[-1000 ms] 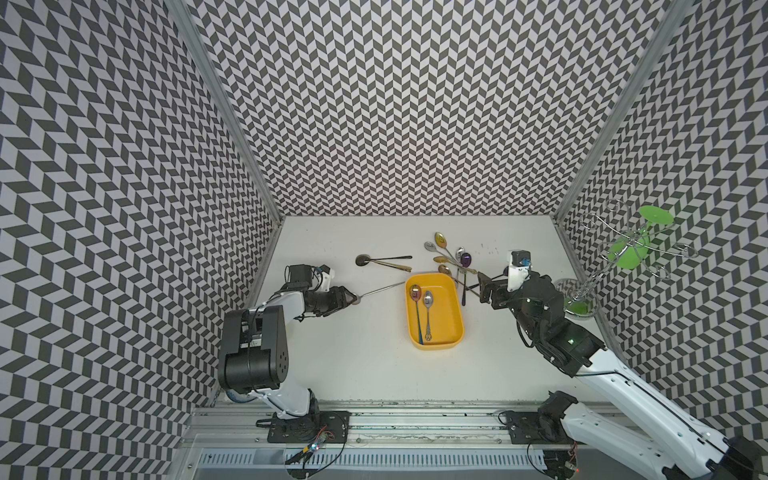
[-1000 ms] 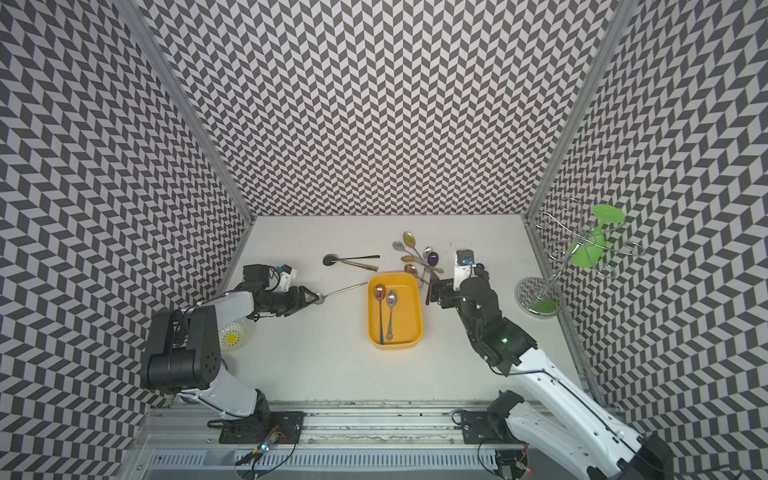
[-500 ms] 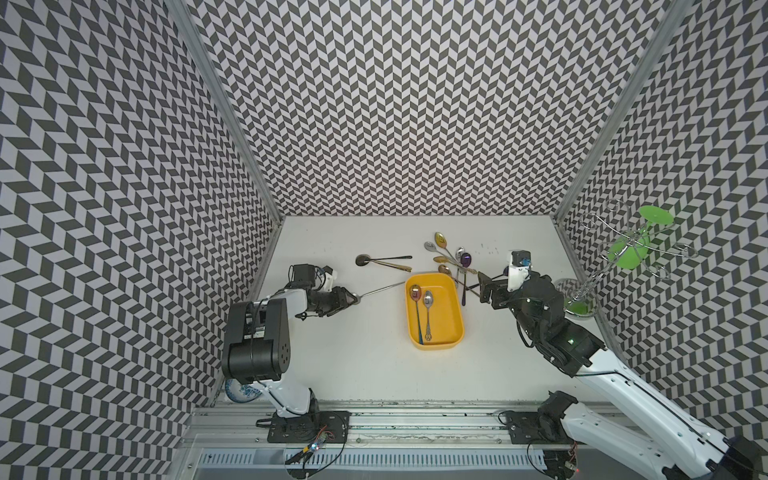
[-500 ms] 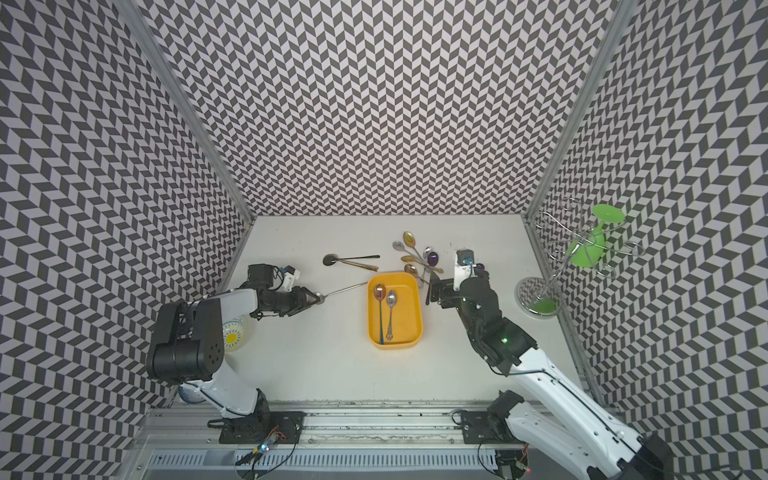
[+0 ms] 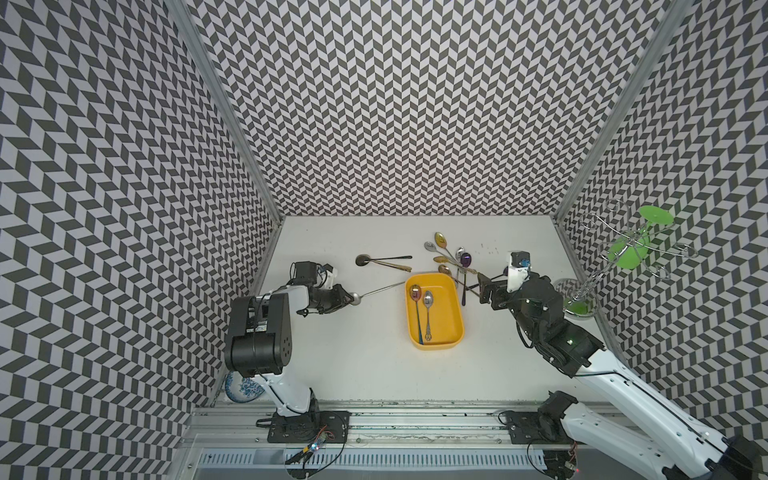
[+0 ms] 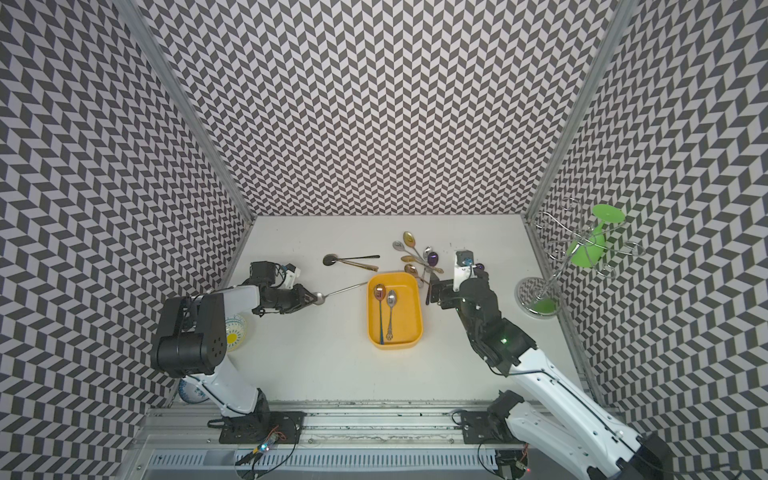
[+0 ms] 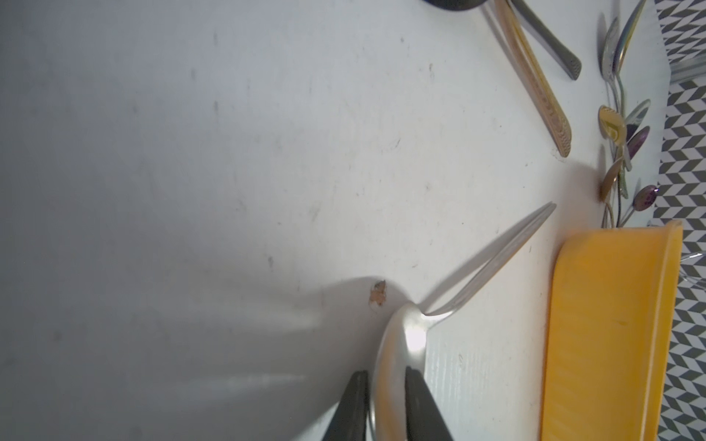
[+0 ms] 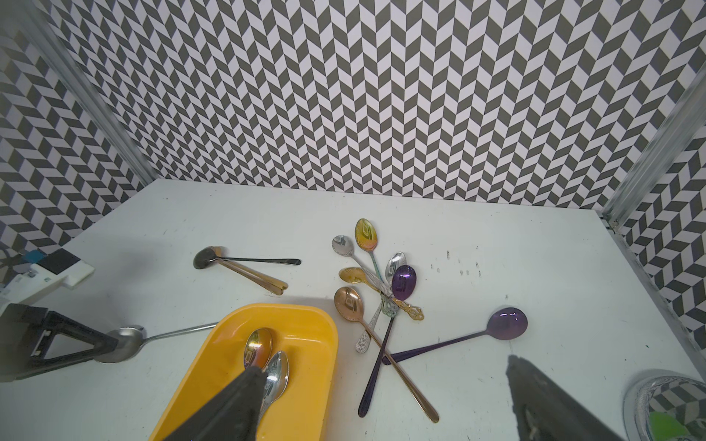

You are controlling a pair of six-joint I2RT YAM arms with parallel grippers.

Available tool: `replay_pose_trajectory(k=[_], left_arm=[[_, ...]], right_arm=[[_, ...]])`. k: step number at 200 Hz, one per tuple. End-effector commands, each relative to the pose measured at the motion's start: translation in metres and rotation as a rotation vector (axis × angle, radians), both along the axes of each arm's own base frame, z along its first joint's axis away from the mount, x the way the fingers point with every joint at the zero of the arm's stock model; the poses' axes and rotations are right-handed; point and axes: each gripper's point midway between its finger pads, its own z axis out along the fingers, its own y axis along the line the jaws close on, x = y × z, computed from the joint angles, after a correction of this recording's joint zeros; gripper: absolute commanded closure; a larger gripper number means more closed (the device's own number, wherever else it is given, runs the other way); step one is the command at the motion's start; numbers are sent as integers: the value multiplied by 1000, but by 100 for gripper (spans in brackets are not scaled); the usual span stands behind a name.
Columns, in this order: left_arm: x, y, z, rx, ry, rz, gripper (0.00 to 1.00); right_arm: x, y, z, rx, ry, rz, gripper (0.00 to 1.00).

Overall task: Put the spoon into the storage box
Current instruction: Pick up the spoon from the center of the board.

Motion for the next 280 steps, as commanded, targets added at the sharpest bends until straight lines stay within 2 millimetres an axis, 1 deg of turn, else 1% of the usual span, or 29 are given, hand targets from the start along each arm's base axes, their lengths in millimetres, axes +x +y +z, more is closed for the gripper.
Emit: replay_pose_trajectory(k=[1, 32, 64, 87, 117, 138, 159, 179, 199, 223, 240, 257, 273, 277, 278, 280], left_arm=[[8, 1, 2, 27, -22, -5, 90], [11, 4, 8, 48, -43, 0, 100], [18, 9, 22, 84, -94, 3, 100], [26, 15, 40, 130, -153, 4, 100], [39, 25, 71, 220, -264, -10, 100], [49, 29, 97, 276, -341, -43, 100], [56, 28, 127, 301, -421, -81, 100], [62, 26, 154, 330, -505, -121, 100], [65, 19, 181, 361, -601, -192, 100], [69, 7, 212, 436, -733, -294, 100], [69, -9, 235, 509, -828, -401, 100], [67, -31, 251, 592, -907, -531, 100], [59, -55, 258, 668, -969, -659, 100], [58, -58, 260, 690, -982, -682, 100], [57, -62, 259, 690, -986, -696, 100], [56, -63, 260, 703, -992, -707, 100]], right_arm=[[1, 1, 14, 32, -57, 2, 0], [1, 1, 15, 33, -59, 3, 0], [1, 1, 14, 35, -56, 7, 0], [1, 3, 13, 35, -58, 14, 0], [1, 3, 12, 34, -58, 18, 0], [1, 4, 13, 31, -62, 23, 0], [1, 8, 13, 34, -68, 47, 0], [-1, 17, 12, 38, -70, 97, 0], [-3, 26, 11, 42, -58, 148, 0], [-5, 34, 16, 48, -47, 192, 0], [-7, 41, 22, 54, -36, 230, 0], [-9, 51, 28, 60, -14, 283, 0], [-11, 63, 31, 67, 14, 344, 1], [-11, 66, 32, 71, 22, 360, 2], [-11, 67, 32, 70, 26, 365, 2], [-12, 69, 32, 72, 30, 373, 2]])
